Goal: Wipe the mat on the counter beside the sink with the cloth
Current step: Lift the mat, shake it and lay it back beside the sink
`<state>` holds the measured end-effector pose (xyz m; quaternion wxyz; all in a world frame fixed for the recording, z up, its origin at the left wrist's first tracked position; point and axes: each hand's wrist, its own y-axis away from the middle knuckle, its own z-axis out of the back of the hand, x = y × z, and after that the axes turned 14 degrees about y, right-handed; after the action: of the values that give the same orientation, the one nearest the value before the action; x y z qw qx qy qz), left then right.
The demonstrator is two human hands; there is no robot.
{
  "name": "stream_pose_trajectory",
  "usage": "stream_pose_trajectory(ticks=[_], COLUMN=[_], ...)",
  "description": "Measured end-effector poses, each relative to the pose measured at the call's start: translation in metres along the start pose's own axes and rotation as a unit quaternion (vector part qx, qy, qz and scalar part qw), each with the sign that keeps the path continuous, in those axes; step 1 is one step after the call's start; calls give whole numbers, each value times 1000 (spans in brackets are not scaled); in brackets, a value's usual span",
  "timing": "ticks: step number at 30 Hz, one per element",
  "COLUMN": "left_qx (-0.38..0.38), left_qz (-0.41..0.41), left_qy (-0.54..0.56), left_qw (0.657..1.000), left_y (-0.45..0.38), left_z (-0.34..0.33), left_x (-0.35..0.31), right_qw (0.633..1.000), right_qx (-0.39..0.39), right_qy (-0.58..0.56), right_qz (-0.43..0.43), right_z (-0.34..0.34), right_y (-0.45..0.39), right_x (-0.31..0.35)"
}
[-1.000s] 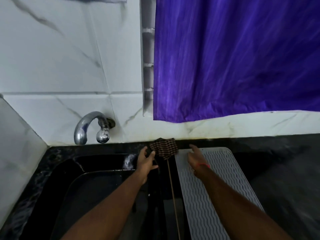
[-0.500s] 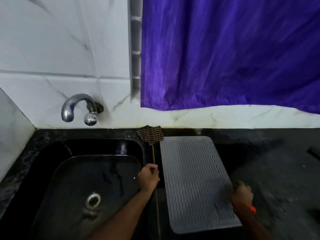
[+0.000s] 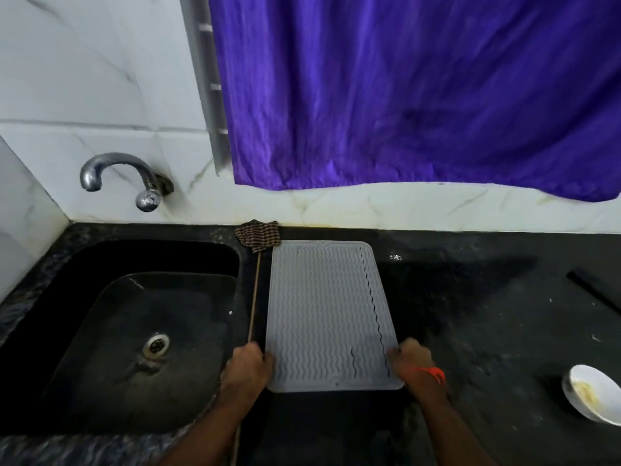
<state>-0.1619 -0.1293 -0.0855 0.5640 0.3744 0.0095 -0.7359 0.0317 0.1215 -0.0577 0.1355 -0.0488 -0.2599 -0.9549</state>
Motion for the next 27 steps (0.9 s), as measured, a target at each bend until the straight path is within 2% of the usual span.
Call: stream_pose_trajectory(ticks=[3,7,10,13,18,23,25,27], left_qx=[11,100,108,110,122,186,192,182], left_qz=[47,91,95,114,69,42,30,17], left_qy=[20,113,240,368,489,541,554,565], left_qw=[999,984,960,916,861,819,810,805], left_y=[9,17,23,31,26,-19,-39,-55], left_z=[4,-1,-6,10,60,133,161,185], left_x=[-11,-15,-19,-42,-103,-199,-239,-276], right_qw=[999,994,976,941,876,815,802,805], right_qx=[42,107,162,205,161,127,128,120], right_qy=[-13,-33,-147,-268,-449,-551,-566,-560], right_qz=[-7,12,16,12,64,129,145,154], right_z=[4,2,6,23,71,178,224,265], right_y=[2,4,8,14,10,-18,-29,-38], right_x=[-4,-15,-26,-34,-24,33,65,98])
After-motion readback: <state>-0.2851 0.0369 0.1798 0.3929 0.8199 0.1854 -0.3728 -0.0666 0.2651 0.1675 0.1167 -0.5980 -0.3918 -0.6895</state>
